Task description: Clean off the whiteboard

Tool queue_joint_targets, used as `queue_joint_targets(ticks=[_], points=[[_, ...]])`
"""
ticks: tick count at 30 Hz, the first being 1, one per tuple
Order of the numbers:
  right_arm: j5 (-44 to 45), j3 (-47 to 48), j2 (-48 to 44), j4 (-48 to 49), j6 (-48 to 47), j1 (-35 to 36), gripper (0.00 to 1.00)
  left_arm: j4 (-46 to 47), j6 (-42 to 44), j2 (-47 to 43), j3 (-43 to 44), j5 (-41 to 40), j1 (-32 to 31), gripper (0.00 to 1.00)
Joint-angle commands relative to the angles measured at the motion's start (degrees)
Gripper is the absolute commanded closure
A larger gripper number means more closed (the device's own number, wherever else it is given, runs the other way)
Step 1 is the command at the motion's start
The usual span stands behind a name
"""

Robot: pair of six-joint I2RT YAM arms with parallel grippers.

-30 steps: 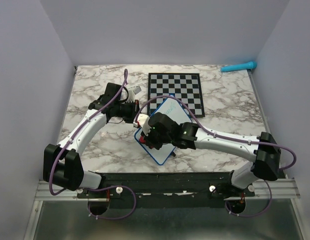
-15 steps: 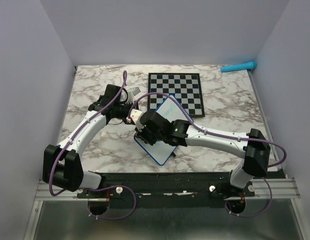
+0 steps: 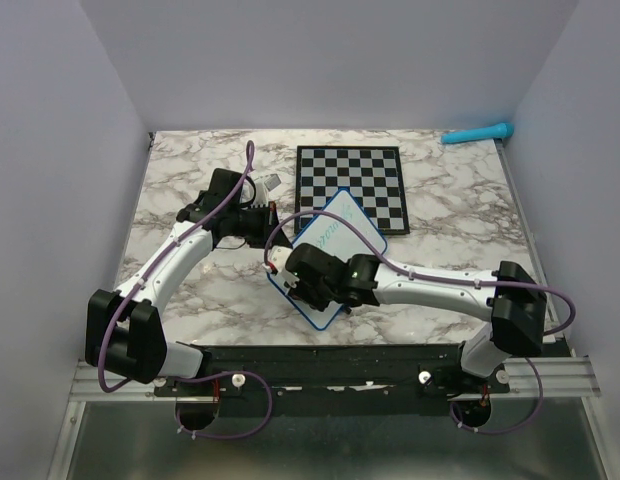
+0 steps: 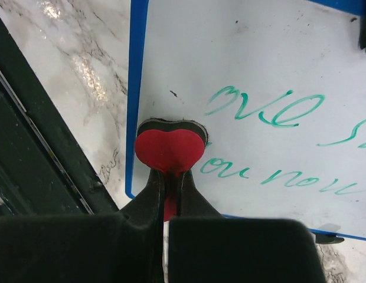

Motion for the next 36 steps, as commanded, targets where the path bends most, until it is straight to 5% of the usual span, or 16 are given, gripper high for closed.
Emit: queue_joint_targets(ticks=[1,12,25,36], points=[[0.18,0.44,1.05,-3.07,-0.68,0.79,0.99,1.51,-1.39,-0.59,0.4,-0.58,-0.17,1.0],[5.72,10.73,5.27,-2.19,-1.65,0.7,0.99,1.51,-1.21,-0.94,0.22,-0.93,-0.26,1.0],[1.94,-1.49,-0.43,-1.75,-1.3,-1.58,0.99,1.33,-0.6,-1.73,0.05,-0.76,-0.35,1.0],[1.5,11.25,4.03,-1.31,-2.79,-5.09,0.99,1.34,-0.51,-1.55,0.22,-0.76,-0.61,1.0]])
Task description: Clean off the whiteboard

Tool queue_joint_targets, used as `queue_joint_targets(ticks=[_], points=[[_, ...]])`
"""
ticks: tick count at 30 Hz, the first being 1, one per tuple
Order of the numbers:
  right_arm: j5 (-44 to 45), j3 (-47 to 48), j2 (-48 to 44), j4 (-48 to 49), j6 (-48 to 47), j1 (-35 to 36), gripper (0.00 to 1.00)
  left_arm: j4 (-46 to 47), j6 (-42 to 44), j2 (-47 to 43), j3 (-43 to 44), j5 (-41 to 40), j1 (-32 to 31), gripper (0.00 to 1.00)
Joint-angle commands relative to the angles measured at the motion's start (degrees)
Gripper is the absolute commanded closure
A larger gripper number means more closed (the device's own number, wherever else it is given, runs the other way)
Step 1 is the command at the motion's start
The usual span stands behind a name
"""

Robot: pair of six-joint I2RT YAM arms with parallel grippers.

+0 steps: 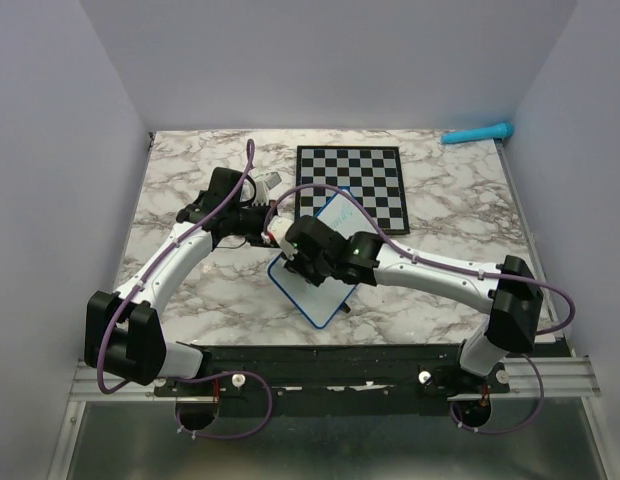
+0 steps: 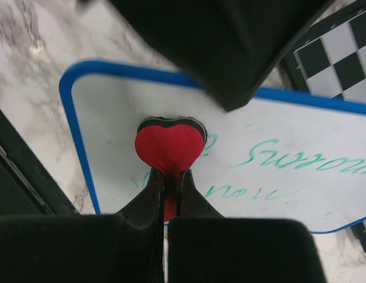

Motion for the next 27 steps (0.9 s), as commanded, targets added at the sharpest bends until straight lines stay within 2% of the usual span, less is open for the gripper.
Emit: queue_joint_targets(ticks=[1,4,13,16,24,27], points=[[-0.7,4.35,2.99,1.7,-1.09,-1.05,0.99,0.07,-0.88,-0.98,0.22,-0.45,-0.35,1.0],[-1.32,3.48,3.43,1.88,-1.09,-1.32,0.99,0.07,-0.88,-0.81,0.22,-0.28,-0.35,1.0],[-4.57,-6.89,-0.69,1.62,-1.26,-1.58,0.99,-0.2,-0.61,-1.33,0.13,-0.01,-0.35,1.0],[-5.27,-6.2,-1.57,1.44,-1.09,-2.11,0.99,-0.02,-0.62,-1.6,-0.13,-0.01,-0.35,1.0],[-7.12,3.64,1.41,1.09,-1.88,-6.84,0.99,-0.02,-0.35,-1.6,-0.13,-0.1,-0.44,1.0],[-8.18,3.39,1.85,0.83,-2.14,-7.73,0.99,-0.11,-0.26,-1.51,-0.04,0.08,-0.44,1.0]])
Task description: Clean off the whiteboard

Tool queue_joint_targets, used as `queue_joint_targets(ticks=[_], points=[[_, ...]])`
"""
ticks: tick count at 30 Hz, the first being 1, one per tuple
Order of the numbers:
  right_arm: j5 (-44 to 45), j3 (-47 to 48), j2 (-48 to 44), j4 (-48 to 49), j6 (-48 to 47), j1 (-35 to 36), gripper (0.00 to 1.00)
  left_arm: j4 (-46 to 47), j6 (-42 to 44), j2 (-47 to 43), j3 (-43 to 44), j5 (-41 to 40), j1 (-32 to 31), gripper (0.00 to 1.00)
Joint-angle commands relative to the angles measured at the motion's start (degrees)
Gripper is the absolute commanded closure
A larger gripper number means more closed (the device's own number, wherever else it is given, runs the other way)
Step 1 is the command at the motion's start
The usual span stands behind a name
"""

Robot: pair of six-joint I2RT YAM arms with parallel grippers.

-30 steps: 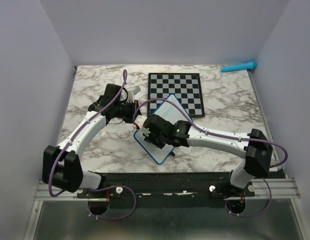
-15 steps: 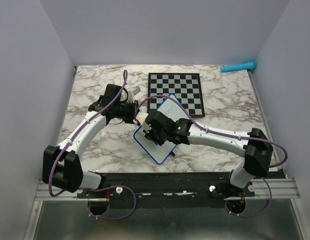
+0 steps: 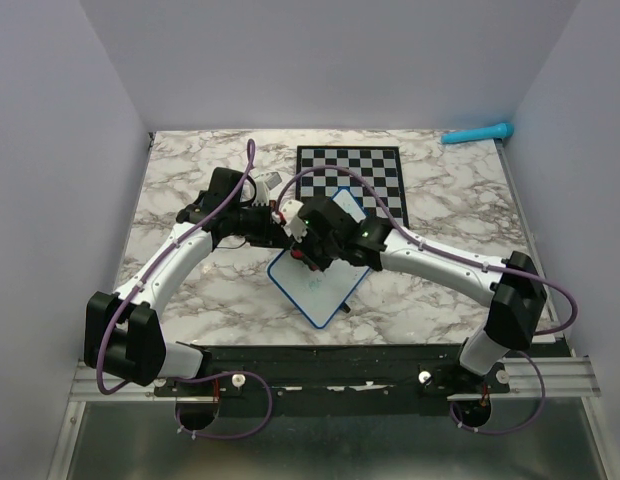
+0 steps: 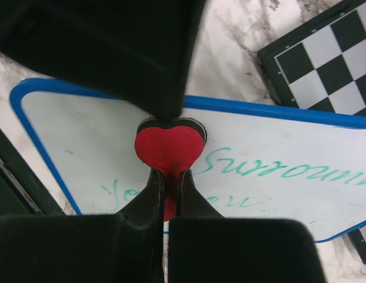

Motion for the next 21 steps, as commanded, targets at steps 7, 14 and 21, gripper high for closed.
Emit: queue_joint_targets(ticks=[7,14,21], points=[[-7.53,-7.15,0.8,-0.62,-0.11,-1.68,0.99,0.07,-0.61,-1.16,-0.04,1.04,-0.33,1.0],[-9.29,-6.31,-1.22,-1.41,-0.11,-1.68,0.99,0.42,-0.53,-1.25,-0.48,1.13,-0.41,1.0],[-5.51,4.41,3.52,-2.29,-0.28,-2.29,0.99,0.51,-0.53,-0.81,-0.22,1.04,-0.68,1.0]])
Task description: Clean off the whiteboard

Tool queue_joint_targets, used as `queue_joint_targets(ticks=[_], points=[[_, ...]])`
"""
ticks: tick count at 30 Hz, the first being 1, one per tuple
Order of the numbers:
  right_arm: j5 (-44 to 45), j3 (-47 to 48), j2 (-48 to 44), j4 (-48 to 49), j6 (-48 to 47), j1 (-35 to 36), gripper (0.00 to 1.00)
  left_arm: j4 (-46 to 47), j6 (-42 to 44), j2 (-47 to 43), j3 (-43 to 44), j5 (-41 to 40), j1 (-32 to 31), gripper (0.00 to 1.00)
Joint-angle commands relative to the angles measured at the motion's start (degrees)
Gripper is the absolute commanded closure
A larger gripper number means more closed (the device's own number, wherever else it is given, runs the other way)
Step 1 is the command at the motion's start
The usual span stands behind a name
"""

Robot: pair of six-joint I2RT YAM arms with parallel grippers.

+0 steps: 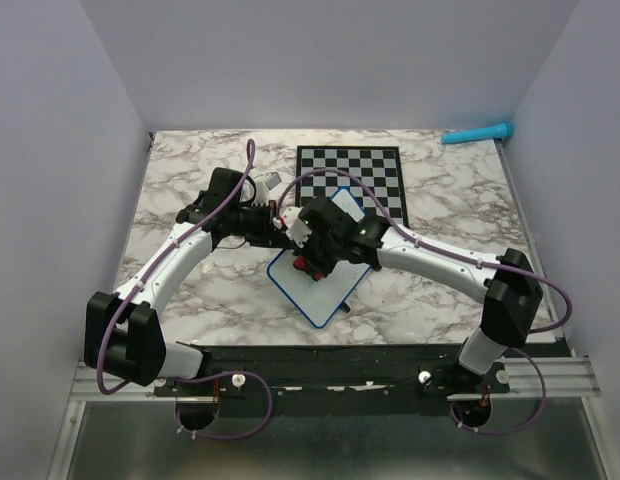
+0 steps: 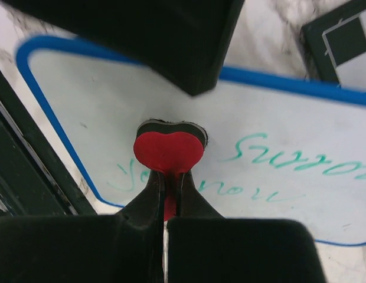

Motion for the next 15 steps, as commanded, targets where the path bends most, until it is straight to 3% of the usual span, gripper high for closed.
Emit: queue_joint_targets(ticks=[1,15], points=[[1.92,6.3,3.04,0.94,-0.33,-0.66,0.99,0.07,-0.94,-0.85,0.15,1.13,-0.68,1.0],[0.09,-5.82,-0.12,1.74,-0.59,-2.67,0.99,0.51,-0.85,-1.12,-0.46,1.3,-0.77,1.0]])
